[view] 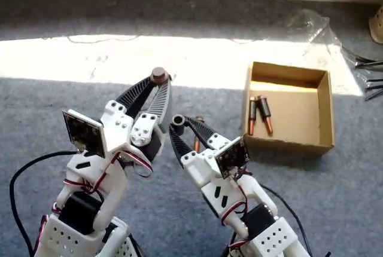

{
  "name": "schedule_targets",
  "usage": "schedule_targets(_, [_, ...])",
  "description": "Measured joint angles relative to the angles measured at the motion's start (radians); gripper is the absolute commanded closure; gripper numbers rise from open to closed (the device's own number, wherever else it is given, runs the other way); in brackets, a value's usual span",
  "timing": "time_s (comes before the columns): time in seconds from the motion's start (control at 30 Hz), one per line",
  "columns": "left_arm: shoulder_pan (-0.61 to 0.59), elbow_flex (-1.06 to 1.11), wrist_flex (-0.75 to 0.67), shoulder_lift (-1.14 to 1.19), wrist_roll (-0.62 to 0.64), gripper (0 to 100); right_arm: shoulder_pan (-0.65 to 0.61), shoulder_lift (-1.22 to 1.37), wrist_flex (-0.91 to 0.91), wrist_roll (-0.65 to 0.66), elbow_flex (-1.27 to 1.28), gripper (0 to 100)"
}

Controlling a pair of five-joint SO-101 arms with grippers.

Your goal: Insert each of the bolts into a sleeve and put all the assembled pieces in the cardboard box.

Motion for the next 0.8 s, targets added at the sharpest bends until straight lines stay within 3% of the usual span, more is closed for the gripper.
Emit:
schedule_targets(0.23, [0.084, 0.049, -0.006, -0.015, -0.002, 99, 0.0, 0.0, 0.0, 0.0, 0.0, 99.4])
schedule_targets(0.37, [0.137, 0.071, -0.006, -0.015, -0.103, 99, 0.0, 0.0, 0.0, 0.0, 0.0, 99.4])
schedule_targets(0.8, [0.143, 0.071, -0.006, -0.015, -0.124, 99, 0.0, 0.0, 0.0, 0.0, 0.0, 99.4])
